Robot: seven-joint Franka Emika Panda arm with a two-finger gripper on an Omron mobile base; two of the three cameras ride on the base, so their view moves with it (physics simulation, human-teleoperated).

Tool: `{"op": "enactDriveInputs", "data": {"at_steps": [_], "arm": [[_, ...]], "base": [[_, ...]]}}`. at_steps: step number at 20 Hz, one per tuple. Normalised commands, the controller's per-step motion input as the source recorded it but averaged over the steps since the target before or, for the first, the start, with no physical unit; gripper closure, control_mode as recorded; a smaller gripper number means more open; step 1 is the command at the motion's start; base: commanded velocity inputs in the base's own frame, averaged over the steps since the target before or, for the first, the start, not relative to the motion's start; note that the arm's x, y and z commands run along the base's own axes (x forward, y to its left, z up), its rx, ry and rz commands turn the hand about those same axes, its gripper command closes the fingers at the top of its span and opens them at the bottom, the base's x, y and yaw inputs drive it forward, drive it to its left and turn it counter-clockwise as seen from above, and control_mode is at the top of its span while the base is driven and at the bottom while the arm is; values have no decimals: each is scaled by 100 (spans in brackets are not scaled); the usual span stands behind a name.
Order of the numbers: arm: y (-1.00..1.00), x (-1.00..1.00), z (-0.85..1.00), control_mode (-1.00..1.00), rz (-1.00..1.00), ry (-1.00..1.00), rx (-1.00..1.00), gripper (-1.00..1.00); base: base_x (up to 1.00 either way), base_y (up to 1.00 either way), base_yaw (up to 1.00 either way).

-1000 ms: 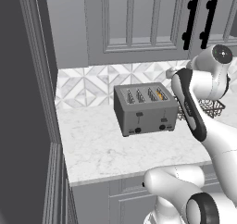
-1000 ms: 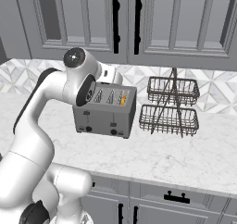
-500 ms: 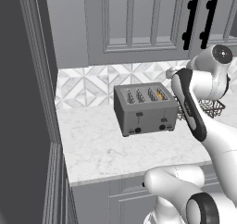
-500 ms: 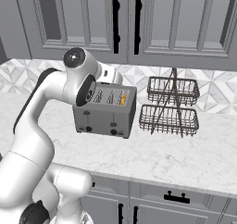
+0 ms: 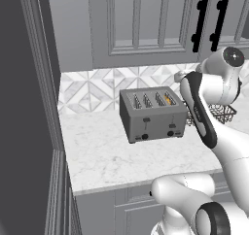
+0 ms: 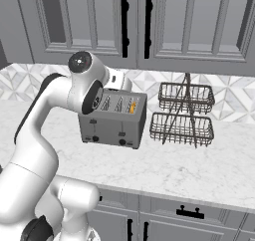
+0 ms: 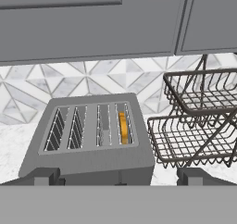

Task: Start the toaster. Once the lever pops up, take the bread to the plate on the dining counter.

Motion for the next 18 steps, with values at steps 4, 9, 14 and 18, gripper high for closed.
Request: {"op": "enactDriveInputs", "data": {"at_steps": [4,9,14,18], "arm": [[0,0,0,-100,0,0,0,-100],[0,0,0,-100,0,0,0,-100],[0,0,0,-100,0,0,0,-100],[0,0,0,-100,0,0,0,-100]], "base": [[0,0,0],[0,0,0],[0,0,0],[0,0,0]]}}
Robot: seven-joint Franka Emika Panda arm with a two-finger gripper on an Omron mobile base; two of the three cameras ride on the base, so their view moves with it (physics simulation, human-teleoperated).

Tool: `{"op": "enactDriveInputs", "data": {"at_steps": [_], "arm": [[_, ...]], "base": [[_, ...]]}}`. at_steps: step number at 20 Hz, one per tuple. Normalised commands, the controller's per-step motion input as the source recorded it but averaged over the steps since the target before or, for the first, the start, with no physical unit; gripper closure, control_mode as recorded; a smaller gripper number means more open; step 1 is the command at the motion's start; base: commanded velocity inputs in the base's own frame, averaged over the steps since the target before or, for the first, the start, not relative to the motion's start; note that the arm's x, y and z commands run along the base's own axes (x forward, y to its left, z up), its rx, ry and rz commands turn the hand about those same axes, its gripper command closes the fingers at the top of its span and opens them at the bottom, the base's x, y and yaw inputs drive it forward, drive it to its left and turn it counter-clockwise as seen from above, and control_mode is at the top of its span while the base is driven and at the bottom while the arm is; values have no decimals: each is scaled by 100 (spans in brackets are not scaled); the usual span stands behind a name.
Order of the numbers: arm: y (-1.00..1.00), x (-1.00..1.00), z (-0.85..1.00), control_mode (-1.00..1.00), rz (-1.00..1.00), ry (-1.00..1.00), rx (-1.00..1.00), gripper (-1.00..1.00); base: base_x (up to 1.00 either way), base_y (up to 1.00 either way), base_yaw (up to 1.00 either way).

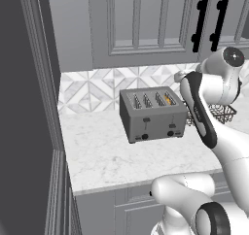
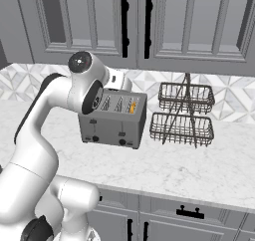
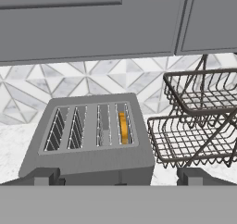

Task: Start the toaster. Once the lever pops up, take the bread to the plate on the dining counter.

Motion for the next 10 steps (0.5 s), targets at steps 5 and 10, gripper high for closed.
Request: {"op": "enactDriveInputs", "data": {"at_steps": [5,10], "arm": [[0,0,0,-100,0,0,0,-100],[0,0,0,-100,0,0,0,-100]], "base": [[0,0,0],[0,0,0]]}}
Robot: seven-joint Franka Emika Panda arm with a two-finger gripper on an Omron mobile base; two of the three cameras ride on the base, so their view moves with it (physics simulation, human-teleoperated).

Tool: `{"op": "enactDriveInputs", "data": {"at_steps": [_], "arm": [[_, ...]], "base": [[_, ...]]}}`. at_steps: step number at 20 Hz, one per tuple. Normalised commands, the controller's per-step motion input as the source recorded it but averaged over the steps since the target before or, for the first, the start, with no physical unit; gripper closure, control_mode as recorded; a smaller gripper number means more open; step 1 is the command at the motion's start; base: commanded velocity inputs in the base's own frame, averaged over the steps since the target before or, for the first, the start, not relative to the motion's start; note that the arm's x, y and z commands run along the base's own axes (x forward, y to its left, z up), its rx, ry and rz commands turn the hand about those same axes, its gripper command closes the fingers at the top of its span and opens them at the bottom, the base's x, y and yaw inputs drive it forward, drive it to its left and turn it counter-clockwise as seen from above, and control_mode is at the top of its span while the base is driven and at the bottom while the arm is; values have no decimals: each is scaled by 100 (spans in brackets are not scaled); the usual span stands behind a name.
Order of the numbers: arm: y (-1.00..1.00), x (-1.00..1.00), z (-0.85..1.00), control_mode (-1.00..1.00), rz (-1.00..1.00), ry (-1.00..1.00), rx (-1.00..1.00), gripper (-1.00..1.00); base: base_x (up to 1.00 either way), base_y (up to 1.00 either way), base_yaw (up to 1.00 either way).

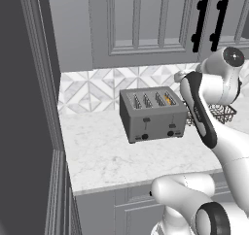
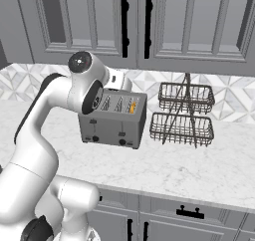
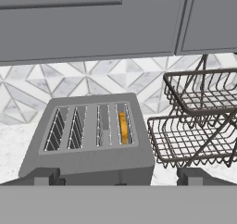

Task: Start the toaster. Once the lever pops up, take the bread to the plate on the dining counter.

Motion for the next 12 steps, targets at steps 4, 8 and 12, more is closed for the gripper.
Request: {"op": "enactDriveInputs", "data": {"at_steps": [4,8,12], "arm": [[0,0,0,-100,0,0,0,-100],[0,0,0,-100,0,0,0,-100],[0,0,0,-100,0,0,0,-100]], "base": [[0,0,0],[0,0,0],[0,0,0]]}}
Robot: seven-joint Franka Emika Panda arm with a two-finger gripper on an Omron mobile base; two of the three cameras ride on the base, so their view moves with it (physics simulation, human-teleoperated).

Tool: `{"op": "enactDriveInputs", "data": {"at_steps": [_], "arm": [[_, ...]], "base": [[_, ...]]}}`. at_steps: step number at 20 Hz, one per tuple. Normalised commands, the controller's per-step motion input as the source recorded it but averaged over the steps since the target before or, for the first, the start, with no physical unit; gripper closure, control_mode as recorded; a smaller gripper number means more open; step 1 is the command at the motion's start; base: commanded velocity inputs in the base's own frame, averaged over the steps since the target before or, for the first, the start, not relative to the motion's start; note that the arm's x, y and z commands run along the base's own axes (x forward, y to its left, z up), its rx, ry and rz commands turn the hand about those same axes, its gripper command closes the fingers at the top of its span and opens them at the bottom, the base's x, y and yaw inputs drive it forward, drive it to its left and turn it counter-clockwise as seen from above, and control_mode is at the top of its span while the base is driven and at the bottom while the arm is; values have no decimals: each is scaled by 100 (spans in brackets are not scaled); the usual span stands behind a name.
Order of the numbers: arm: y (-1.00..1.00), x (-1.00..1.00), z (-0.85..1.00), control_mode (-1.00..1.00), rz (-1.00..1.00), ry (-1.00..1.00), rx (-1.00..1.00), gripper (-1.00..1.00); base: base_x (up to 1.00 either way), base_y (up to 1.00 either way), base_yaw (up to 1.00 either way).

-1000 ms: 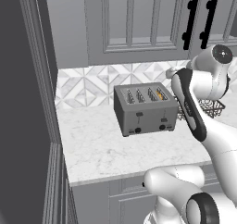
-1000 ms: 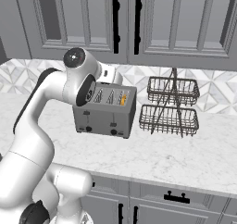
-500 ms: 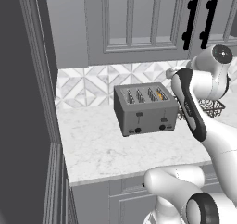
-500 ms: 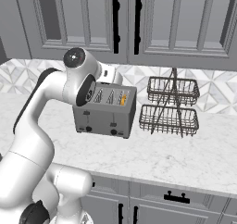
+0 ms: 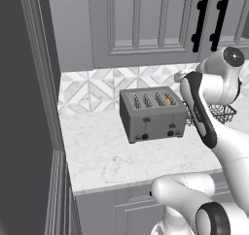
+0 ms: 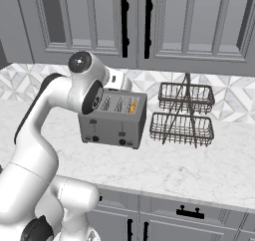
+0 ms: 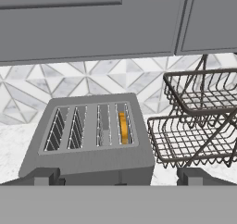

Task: Start the toaster. Once the lever pops up, take the bread to the plate on the dining counter.

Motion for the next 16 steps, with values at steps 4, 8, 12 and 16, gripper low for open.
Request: {"op": "enactDriveInputs", "data": {"at_steps": [4,8,12,16], "arm": [[0,0,0,-100,0,0,0,-100],[0,0,0,-100,0,0,0,-100],[0,0,0,-100,0,0,0,-100],[0,0,0,-100,0,0,0,-100]], "base": [[0,0,0],[0,0,0],[0,0,0],[0,0,0]]}}
